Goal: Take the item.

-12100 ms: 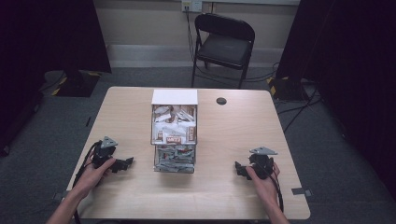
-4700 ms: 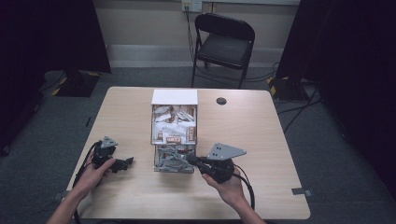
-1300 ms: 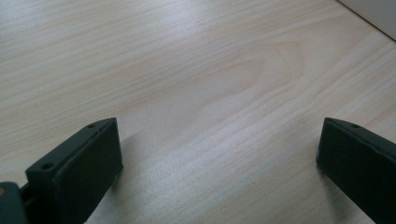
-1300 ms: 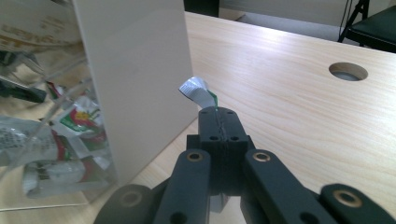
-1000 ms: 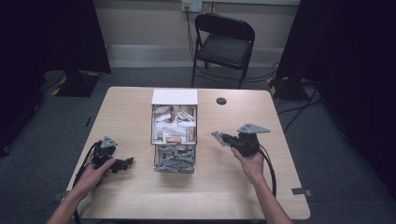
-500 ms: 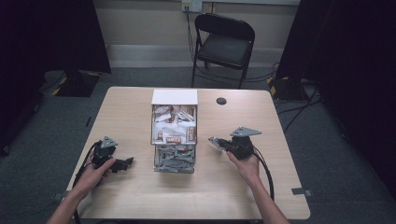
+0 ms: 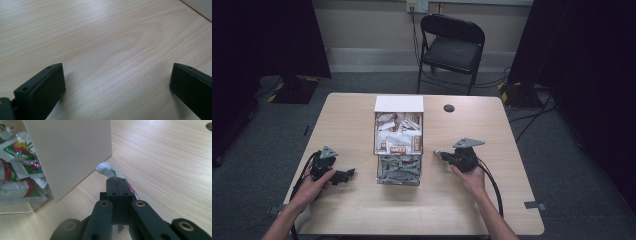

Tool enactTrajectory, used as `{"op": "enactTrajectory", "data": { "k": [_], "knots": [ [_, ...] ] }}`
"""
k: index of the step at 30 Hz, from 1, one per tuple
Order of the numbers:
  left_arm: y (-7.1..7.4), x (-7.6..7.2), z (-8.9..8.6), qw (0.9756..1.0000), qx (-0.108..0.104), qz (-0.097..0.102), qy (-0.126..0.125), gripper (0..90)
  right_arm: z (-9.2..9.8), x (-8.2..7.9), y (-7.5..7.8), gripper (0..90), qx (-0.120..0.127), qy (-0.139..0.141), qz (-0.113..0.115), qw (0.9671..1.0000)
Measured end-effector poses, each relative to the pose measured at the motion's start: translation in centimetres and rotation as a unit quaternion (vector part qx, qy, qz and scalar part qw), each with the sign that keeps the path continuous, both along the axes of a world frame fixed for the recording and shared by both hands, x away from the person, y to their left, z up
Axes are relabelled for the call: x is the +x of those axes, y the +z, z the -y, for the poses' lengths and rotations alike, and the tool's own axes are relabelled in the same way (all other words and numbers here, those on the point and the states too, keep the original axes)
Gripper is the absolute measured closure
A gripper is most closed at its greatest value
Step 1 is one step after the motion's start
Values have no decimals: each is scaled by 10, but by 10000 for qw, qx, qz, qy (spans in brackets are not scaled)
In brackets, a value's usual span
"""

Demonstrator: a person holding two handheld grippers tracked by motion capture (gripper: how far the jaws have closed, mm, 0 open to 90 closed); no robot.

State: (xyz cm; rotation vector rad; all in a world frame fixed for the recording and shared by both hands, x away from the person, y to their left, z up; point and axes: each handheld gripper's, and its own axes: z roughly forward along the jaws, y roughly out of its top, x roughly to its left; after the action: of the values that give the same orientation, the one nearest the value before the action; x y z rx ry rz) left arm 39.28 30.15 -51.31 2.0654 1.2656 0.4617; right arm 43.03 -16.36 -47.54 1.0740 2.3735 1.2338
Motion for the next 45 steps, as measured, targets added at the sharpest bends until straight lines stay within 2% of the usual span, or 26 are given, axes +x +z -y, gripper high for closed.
{"op": "enactTrajectory", "data": {
  "k": [10,21,24,25,39,44,45],
  "knots": [
    [0,0,0,10000,-1,0,0,0,-2,5,-6,897,46,-16,-128,9999],
    [0,0,0,10000,-1,-1,0,0,-7,6,-16,877,-80,48,-227,9997],
    [0,0,0,10000,0,-2,0,0,-8,6,-17,855,-63,50,-238,9997],
    [0,0,0,10000,3,-2,-5,0,-8,6,-19,821,-48,51,-268,9996],
    [0,0,0,10000,-1,0,0,0,-10,5,-22,705,65,73,-334,9994],
    [0,0,0,10000,-1,1,1,0,-10,5,-23,592,59,-42,-349,9994],
    [0,0,0,10000,0,0,0,0,-10,5,-23,592,59,-42,-349,9994]
  ]
}}
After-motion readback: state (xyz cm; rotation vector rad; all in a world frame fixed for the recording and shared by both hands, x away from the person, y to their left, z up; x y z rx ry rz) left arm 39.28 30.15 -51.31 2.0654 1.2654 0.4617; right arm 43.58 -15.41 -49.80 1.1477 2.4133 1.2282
